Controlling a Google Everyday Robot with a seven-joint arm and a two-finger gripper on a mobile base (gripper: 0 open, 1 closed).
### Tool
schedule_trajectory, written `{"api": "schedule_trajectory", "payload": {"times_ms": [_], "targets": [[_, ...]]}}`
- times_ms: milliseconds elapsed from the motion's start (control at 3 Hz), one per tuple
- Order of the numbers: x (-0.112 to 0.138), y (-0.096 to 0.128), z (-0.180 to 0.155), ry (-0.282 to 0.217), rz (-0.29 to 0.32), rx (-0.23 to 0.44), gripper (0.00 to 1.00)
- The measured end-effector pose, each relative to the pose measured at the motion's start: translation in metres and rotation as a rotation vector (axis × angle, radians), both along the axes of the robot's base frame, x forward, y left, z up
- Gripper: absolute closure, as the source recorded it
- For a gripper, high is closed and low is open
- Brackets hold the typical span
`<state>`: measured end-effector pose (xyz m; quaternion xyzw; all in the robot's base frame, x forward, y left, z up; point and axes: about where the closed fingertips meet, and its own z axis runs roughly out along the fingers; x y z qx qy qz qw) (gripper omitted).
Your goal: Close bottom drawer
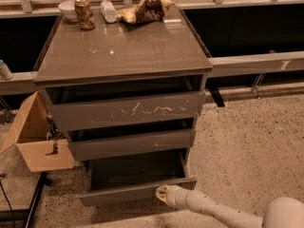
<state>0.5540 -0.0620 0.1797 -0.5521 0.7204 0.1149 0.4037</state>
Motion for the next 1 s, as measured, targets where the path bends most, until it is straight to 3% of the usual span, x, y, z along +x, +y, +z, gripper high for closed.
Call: {"api": "schedule_trajectory", "payload": {"times_ms": [333, 1000], "targets": [[0.003, 0.003, -0.002, -0.013, 0.0, -0.005, 1.0], [0.032, 0.023, -0.009, -0.066, 0.024, -0.011, 1.0]]}}
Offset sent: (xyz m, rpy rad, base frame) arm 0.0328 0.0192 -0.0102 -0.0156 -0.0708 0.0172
